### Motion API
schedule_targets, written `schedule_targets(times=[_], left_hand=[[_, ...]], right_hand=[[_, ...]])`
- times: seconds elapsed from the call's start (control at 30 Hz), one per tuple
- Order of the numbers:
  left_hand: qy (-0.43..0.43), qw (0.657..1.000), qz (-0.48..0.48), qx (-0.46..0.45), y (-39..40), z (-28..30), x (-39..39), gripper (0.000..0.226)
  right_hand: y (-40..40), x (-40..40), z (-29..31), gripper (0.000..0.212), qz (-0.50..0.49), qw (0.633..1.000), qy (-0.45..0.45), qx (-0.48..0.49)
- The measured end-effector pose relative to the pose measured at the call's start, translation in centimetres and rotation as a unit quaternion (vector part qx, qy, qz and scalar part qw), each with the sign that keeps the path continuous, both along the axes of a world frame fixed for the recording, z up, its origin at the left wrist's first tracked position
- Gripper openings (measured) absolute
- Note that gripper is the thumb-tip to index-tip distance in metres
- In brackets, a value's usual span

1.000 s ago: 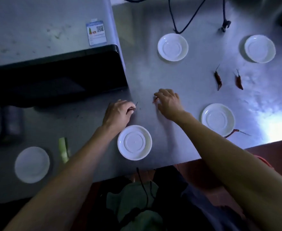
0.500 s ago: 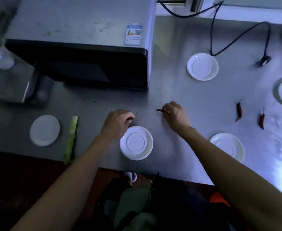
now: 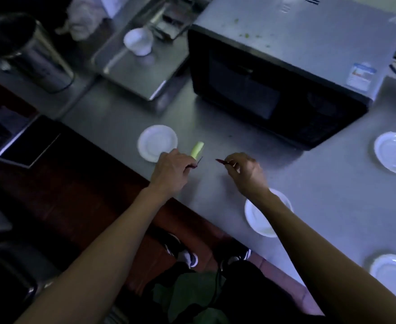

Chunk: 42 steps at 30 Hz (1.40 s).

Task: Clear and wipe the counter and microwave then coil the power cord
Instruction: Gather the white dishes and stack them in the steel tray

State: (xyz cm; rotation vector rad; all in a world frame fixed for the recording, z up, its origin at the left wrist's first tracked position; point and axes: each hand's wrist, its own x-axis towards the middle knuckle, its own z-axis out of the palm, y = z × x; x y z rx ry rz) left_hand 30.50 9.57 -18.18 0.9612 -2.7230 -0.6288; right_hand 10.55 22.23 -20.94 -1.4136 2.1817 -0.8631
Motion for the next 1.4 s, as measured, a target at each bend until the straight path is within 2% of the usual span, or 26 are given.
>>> schedule_targets(times=[0.13, 0.3, 0.53, 0.7, 0.9, 1.17, 1.4], left_hand=[[0.012, 0.999, 0.044, 0.001, -4.3, 1.0, 8.0, 0.020], [0.023, 0.995, 0.094, -0.001, -9.2, 2.0, 16.4, 0.014], [0.034, 0.987, 0.158, -0.019, -13.1, 3.1, 24.5, 0.018], [-0.004, 0.983, 0.183, -0.007, -15.2, 2.0, 28.1, 0.018], [-0.023, 0.980, 0.196, -0.002, -19.4, 0.7, 30.4, 0.017], [-0.044, 0.986, 0.158, -0.011, -29.2, 1.6, 30.4, 0.016], [-0.008, 0.993, 0.121, -0.009, -36.1, 2.7, 25.7, 0.011]], right_hand=[[-5.1, 6.6, 0.9, 0.011, 0.042, 0.999, 0.003, -0.023], [-11.1, 14.0, 2.6, 0.012, 0.042, 0.998, -0.008, -0.049], [-17.9, 21.3, 4.3, 0.010, 0.112, 0.993, -0.013, -0.043], [-22.5, 24.6, 3.8, 0.013, 0.160, 0.986, 0.000, -0.039], [-28.3, 26.9, 2.0, 0.015, 0.185, 0.982, -0.013, -0.034], [-38.5, 26.2, 0.1, 0.016, 0.150, 0.987, -0.038, -0.030], [-42.9, 22.3, 1.8, 0.016, 0.083, 0.995, -0.041, -0.049]])
